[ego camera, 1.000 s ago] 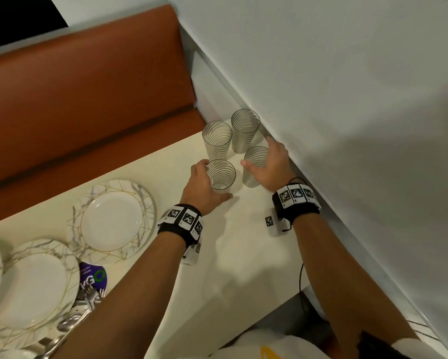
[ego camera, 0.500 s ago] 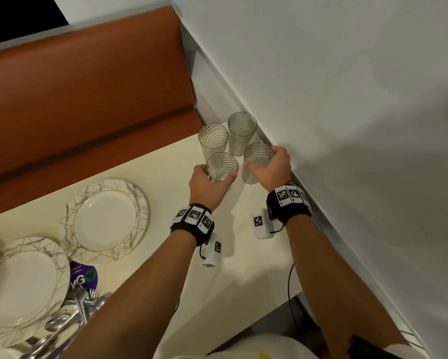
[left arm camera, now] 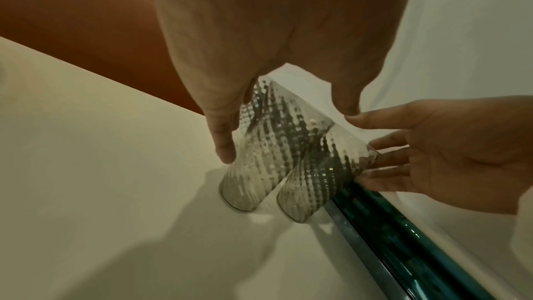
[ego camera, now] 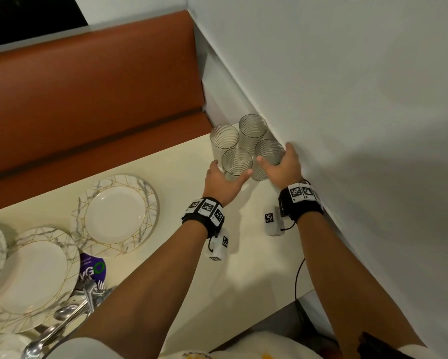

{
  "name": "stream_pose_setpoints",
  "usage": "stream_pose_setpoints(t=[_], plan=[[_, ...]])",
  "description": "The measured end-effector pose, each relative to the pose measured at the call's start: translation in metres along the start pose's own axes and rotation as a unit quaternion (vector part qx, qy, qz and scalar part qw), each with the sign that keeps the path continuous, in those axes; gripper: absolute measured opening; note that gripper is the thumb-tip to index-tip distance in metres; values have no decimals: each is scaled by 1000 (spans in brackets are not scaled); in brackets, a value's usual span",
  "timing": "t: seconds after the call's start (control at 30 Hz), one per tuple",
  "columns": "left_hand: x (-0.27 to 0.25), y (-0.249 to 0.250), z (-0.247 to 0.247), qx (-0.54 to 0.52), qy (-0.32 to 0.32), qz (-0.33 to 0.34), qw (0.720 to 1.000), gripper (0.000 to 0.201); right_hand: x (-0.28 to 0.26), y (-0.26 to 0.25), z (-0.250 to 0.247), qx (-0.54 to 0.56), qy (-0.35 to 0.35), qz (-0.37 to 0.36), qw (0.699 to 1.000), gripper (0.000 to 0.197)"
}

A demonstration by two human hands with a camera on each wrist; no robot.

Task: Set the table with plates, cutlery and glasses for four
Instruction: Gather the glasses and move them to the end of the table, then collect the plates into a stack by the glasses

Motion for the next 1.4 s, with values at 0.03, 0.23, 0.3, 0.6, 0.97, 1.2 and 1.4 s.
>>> stream_pose_setpoints(t=[0.03,0.23,0.3,0.6,0.97,1.2,1.4], plan=[[-5,-4,-5,7,-10,1,1000,119,-3,0,-2,-15,15,-3,1000,101],[-40,-58,-65,-11,7,32,999,47,-57,-30,-10,-35,139,-137,980,54],[-56,-87,-95,-14,33,40,999,21,-85,-50,-1,-34,142,-208,967,38],[-164,-247,-253,-6,158,-28,987,13,-243,-124,135,20,-113,-288,951,25],[-293,-426,-425,-7,331,-117,936,21,-456,-193,331,-24,-387,-307,869,21],[-311,-462,-481,-36,359,-138,922,19,-479,-240,417,-38,-399,-93,912,50],[-315,-468,-501,-56,359,-139,921,20,-464,-257,471,5,-394,6,919,46]])
Point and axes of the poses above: each hand's wrist, its own x-axis towards the middle knuckle, its own z-axis out of the palm, y = z × x, the point moved 2 cm from there along x, towards the middle knuckle, and after that the axes turned 1 degree about -x, right-handed, at the moved point
